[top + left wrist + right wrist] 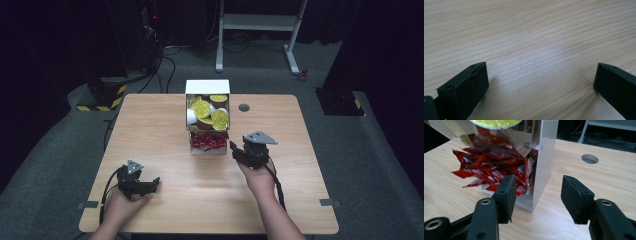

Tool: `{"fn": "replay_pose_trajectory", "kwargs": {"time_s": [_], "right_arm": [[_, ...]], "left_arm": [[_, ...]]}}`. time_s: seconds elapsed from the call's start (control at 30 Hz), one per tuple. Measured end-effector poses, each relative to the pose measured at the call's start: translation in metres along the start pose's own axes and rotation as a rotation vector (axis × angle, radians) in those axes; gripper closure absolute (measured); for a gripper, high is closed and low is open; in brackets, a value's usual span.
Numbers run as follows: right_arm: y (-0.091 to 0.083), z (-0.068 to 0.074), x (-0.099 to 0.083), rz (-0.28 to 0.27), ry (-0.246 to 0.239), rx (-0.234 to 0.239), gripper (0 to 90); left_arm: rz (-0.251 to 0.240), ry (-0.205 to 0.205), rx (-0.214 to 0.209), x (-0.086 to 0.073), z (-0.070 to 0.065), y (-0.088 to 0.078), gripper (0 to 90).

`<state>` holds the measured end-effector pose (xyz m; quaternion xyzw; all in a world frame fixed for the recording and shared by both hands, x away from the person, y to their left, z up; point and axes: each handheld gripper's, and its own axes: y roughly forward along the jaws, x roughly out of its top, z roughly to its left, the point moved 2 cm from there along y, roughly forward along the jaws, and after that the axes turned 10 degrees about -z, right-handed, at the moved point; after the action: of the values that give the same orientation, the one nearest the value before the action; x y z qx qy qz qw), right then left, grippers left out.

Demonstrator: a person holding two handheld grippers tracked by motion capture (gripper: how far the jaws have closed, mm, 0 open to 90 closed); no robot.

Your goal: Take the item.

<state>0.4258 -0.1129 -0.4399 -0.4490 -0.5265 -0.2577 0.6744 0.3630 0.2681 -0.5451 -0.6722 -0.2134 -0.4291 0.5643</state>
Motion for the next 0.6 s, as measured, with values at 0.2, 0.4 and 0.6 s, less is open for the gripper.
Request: {"fn": "replay_pose_trajectory", "kwargs": {"time_s": [0.2,0.4,0.6], "right_arm": [[0.012,0.003,0.003,-0.004,0.002,0.012,49.2],[0.023,0.004,0.005,0.011,0.006,0.015,55.1],[0.029,0.006,0.007,0.02,-0.015,0.011,60.4]], "left_arm": [[-0.002,-0.003,0.003,0.0,-0.001,0.0,0.3],[-0.003,-0.003,0.002,0.0,0.0,0.0,0.2],[-0.002,0.006,-0.001,-0.001,0.0,-0.001,0.3]]}}
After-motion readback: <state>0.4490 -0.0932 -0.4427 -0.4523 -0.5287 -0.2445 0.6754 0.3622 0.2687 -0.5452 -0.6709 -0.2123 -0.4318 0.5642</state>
